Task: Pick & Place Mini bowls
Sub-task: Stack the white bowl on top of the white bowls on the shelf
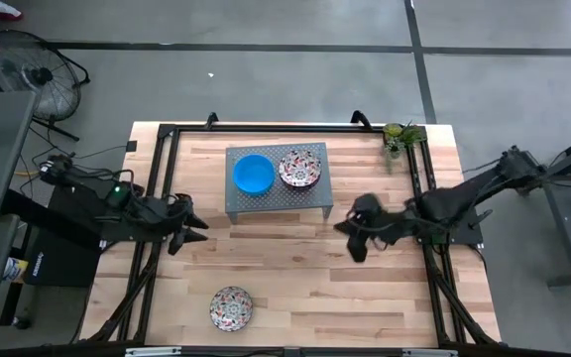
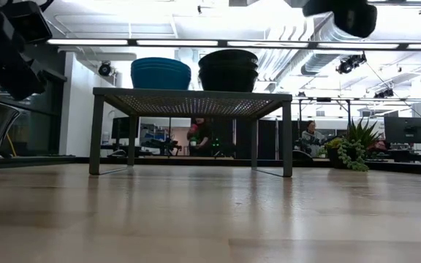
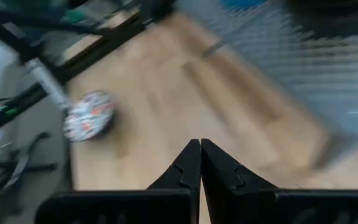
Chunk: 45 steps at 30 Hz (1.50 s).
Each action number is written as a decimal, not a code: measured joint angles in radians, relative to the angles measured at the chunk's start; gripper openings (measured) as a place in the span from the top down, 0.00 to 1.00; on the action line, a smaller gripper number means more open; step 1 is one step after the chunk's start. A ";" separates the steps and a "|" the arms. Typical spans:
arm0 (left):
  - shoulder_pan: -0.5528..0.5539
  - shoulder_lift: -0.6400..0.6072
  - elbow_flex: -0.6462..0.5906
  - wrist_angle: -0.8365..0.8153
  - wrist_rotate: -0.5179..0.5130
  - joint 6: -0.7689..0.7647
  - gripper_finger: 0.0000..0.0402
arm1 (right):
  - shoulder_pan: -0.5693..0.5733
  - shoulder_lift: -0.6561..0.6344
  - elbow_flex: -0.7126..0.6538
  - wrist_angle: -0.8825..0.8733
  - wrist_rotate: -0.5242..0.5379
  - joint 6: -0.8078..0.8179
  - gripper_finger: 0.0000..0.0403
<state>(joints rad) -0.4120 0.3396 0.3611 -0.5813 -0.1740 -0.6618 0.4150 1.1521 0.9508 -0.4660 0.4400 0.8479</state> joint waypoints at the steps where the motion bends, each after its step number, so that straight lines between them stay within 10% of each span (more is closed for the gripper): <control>1: -0.004 0.005 0.000 0.005 -0.019 -0.002 0.53 | 0.007 0.030 0.000 0.043 -0.022 0.004 1.00; 15: -0.007 0.012 0.000 0.010 -0.188 -0.105 0.53 | 0.042 0.348 0.081 0.447 -0.336 -0.034 1.00; 28: -0.007 0.012 0.000 0.010 -0.186 -0.012 0.53 | -0.029 0.694 0.656 -0.008 -0.315 -0.019 1.00; 45: -0.007 0.012 0.000 0.009 -0.185 0.082 0.53 | -0.034 1.091 1.170 -0.067 -0.416 0.309 1.00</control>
<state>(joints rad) -0.4194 0.3511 0.3611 -0.5720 -0.3588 -0.5797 0.3814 2.2436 2.1208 -0.5326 0.0244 1.1574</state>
